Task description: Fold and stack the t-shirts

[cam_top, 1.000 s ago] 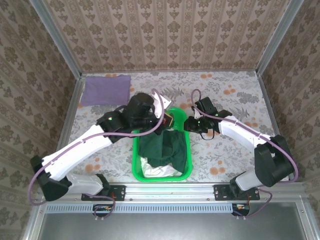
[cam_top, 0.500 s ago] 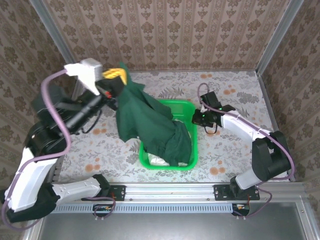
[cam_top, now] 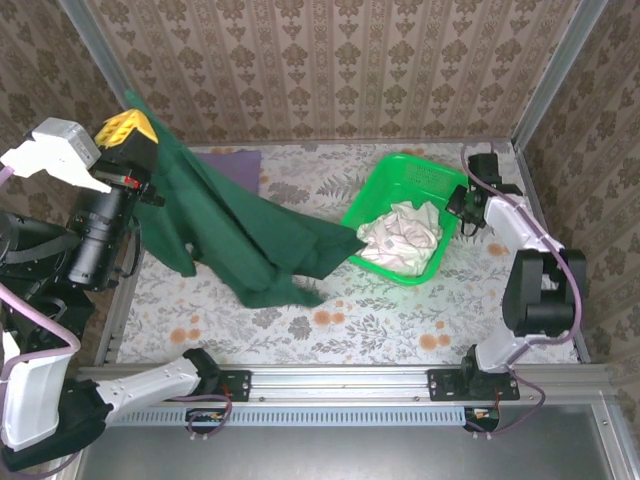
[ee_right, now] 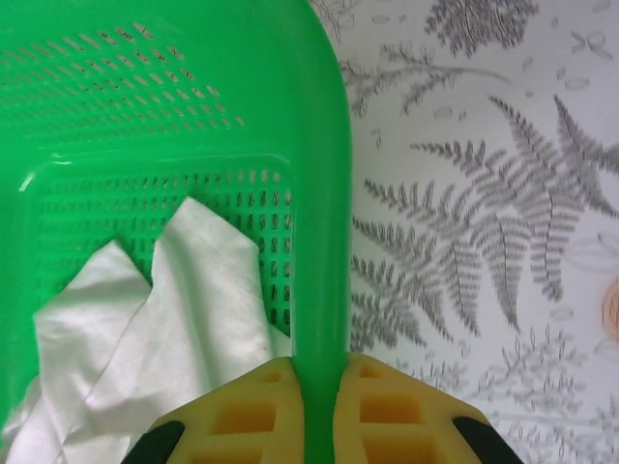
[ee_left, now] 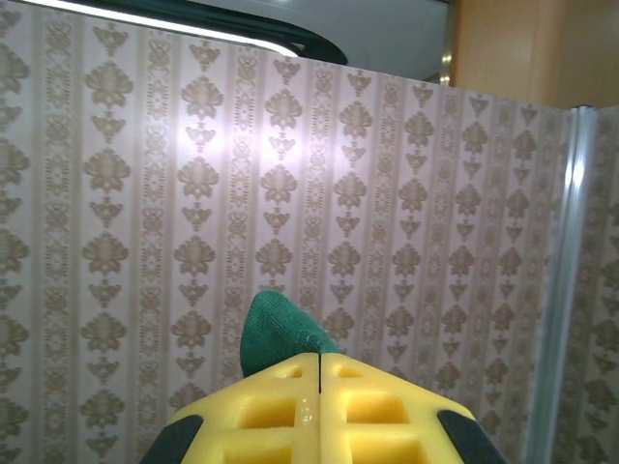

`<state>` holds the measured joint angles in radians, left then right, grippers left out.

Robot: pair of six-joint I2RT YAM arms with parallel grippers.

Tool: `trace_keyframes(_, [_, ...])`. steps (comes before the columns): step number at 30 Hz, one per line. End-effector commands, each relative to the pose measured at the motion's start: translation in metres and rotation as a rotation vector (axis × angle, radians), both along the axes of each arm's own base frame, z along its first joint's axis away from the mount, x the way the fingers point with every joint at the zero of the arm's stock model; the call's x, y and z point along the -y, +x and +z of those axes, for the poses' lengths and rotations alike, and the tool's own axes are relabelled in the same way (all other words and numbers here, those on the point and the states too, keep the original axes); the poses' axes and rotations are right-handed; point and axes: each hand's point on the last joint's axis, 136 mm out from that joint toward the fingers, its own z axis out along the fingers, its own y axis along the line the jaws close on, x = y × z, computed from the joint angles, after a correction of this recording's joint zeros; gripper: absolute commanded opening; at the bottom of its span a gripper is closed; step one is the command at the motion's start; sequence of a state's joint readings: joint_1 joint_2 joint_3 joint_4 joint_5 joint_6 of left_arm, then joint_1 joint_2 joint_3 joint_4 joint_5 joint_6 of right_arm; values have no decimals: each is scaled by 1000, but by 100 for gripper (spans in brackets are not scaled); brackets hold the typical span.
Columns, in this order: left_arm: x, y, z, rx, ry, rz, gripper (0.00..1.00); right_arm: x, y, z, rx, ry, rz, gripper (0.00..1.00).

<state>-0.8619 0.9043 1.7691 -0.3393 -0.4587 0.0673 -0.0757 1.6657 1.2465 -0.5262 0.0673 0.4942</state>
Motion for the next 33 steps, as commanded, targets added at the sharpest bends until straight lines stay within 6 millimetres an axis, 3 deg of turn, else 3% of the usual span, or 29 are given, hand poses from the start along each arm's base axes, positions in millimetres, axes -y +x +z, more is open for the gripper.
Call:
trace_keyframes(1, [-10,5,13,41,-7,86,0,21,9,2,-85,-131,11,19])
trace_keyframes(2, [-3,10,8,24,6,80,0,23,11,4,-100,-139,8,32])
trace_keyframes(4, [10,20,-3,-2,38,73,0,27,12,13,-103,-159,-13,49])
trace_keyframes(9, [32,58,-46,-132,118,107,0,23,-1,57,26,-138,-63,63])
trace_keyframes(12, [44,77,-73,-203,126,63,0,-22,-5,83,143,-31,23,64])
trace_keyframes(16, [52,115,-106,-342,104,17,0,-123,-13,95,225,46,233,67])
trace_keyframes(19, [70,139,-124,-445,67,-115,0,-190,-16,83,196,67,356,68])
trace_keyframes(21, [85,149,-142,-505,84,-163,0,-217,-15,71,163,46,384,68])
trace_keyframes(25, [93,164,-205,-659,125,-157,0,-269,-11,41,70,6,470,67])
trace_keyframes(29, [83,172,-260,-730,182,-73,0,-295,-6,13,-18,-50,503,64])
trace_keyframes(33, [80,177,-272,-755,223,-41,0,-298,-4,-8,-85,-144,507,57])
